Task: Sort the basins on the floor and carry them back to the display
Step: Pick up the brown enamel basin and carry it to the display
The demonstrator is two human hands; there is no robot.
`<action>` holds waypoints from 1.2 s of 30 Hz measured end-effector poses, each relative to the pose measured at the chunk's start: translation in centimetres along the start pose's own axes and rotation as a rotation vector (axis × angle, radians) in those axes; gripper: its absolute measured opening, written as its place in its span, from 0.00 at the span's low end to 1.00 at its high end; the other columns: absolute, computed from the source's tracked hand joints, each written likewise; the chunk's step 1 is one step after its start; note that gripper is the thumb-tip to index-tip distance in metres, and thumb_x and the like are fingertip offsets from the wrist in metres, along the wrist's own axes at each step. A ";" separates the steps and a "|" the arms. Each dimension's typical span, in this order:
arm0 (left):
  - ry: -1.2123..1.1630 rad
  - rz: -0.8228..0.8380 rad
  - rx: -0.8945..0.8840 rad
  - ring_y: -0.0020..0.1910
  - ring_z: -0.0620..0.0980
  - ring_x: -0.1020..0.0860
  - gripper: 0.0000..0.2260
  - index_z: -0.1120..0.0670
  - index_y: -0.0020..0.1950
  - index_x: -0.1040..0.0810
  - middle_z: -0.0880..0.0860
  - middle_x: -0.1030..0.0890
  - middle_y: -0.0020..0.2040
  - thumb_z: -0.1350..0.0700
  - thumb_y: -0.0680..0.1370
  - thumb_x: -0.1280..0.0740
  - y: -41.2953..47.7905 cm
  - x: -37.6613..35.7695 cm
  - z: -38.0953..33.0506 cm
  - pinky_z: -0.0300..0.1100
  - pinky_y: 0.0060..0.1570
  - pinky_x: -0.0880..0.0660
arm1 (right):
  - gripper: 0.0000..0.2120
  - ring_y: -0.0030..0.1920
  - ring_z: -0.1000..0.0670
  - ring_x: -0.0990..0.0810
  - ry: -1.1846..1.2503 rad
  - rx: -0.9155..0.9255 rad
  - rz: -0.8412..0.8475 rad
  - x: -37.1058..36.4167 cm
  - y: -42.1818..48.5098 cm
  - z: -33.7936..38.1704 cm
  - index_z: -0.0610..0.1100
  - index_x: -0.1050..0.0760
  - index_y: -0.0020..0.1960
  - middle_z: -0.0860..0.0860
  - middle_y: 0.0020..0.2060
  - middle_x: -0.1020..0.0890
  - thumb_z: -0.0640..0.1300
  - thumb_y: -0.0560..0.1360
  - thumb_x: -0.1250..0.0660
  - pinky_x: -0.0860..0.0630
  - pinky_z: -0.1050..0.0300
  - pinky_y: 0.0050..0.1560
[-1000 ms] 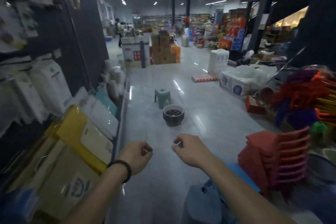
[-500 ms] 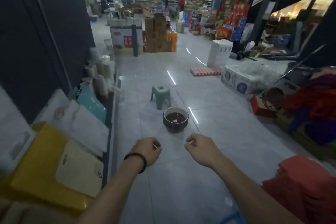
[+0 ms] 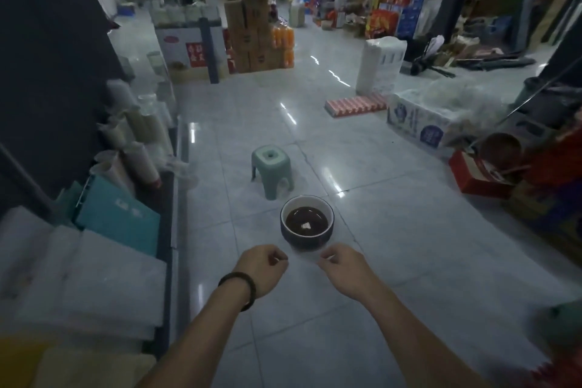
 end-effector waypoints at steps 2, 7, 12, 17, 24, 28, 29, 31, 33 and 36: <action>-0.030 0.007 0.026 0.50 0.45 0.20 0.08 0.47 0.55 0.17 0.46 0.17 0.49 0.49 0.79 0.32 4.5 1.9 1.1 0.38 0.53 0.23 | 0.11 0.46 0.54 0.19 -0.004 -0.024 0.024 -0.1 5.2 1.0 0.48 0.20 0.61 0.53 0.49 0.19 0.51 0.80 0.33 0.29 0.66 0.39; -0.031 0.087 0.078 0.52 0.47 0.20 0.09 0.47 0.58 0.18 0.47 0.18 0.51 0.49 0.80 0.33 17.0 4.1 3.9 0.41 0.55 0.22 | 0.08 0.43 0.54 0.18 -0.032 -0.115 0.077 -0.9 17.1 2.0 0.49 0.19 0.55 0.53 0.44 0.17 0.51 0.79 0.32 0.26 0.62 0.39; -0.051 0.195 0.082 0.55 0.49 0.20 0.11 0.49 0.61 0.19 0.50 0.18 0.56 0.49 0.80 0.34 31.5 5.8 4.8 0.45 0.59 0.22 | 0.05 0.46 0.49 0.16 0.032 -0.264 0.043 -0.9 29.2 1.9 0.49 0.21 0.52 0.48 0.48 0.16 0.48 0.79 0.32 0.22 0.56 0.46; -0.092 0.346 0.203 0.55 0.53 0.19 0.13 0.50 0.62 0.20 0.52 0.18 0.58 0.49 0.80 0.34 43.7 6.9 6.3 0.50 0.58 0.20 | 0.10 0.40 0.47 0.20 0.243 -0.501 0.044 -2.3 37.7 0.5 0.40 0.20 0.56 0.41 0.47 0.17 0.43 0.78 0.31 0.26 0.54 0.38; -0.082 0.448 0.341 0.50 0.53 0.19 0.12 0.52 0.63 0.22 0.54 0.20 0.57 0.53 0.80 0.33 58.4 4.8 6.0 0.46 0.47 0.19 | 0.06 0.44 0.45 0.19 0.507 -0.681 0.022 -2.6 48.3 -4.2 0.43 0.20 0.55 0.41 0.48 0.17 0.43 0.79 0.30 0.24 0.51 0.43; -0.103 0.521 0.464 0.47 0.54 0.19 0.10 0.54 0.61 0.21 0.56 0.20 0.56 0.58 0.80 0.32 65.4 1.4 6.7 0.46 0.43 0.20 | 0.03 0.45 0.45 0.21 0.594 -0.748 0.019 -2.7 55.5 -9.0 0.44 0.22 0.54 0.44 0.46 0.20 0.43 0.81 0.33 0.24 0.50 0.45; -0.102 0.517 0.505 0.47 0.54 0.19 0.10 0.54 0.61 0.21 0.56 0.19 0.55 0.57 0.79 0.31 66.9 0.4 7.7 0.46 0.43 0.20 | 0.01 0.46 0.44 0.21 0.602 -0.780 0.050 -3.3 57.2 -10.5 0.47 0.24 0.53 0.44 0.47 0.20 0.43 0.82 0.33 0.24 0.49 0.46; -0.086 0.489 0.545 0.46 0.53 0.19 0.13 0.54 0.62 0.22 0.56 0.18 0.53 0.56 0.78 0.28 71.0 -1.9 10.0 0.45 0.39 0.21 | 0.01 0.48 0.44 0.24 0.610 -0.811 0.142 -4.4 61.0 -13.5 0.48 0.26 0.53 0.44 0.48 0.22 0.44 0.84 0.35 0.26 0.52 0.44; -0.088 0.498 0.568 0.46 0.53 0.19 0.17 0.53 0.62 0.22 0.55 0.17 0.52 0.56 0.74 0.25 75.4 -5.1 11.9 0.44 0.39 0.21 | 0.06 0.48 0.46 0.25 0.600 -0.842 0.153 -5.1 65.1 -17.7 0.46 0.26 0.59 0.45 0.51 0.23 0.47 0.84 0.36 0.29 0.54 0.43; -0.009 0.509 0.561 0.48 0.53 0.18 0.18 0.51 0.58 0.22 0.54 0.17 0.53 0.54 0.70 0.24 82.1 -10.5 15.3 0.48 0.46 0.18 | 0.15 0.53 0.46 0.23 0.565 -0.955 0.096 -7.1 69.8 -25.4 0.47 0.29 0.65 0.47 0.56 0.23 0.55 0.85 0.40 0.23 0.47 0.56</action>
Point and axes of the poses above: each hand's wrist, its own y-axis towards the middle knuckle, its own x-axis out of the back of the hand, z = x × y, the point moved 8 cm from there along y, towards the middle knuckle
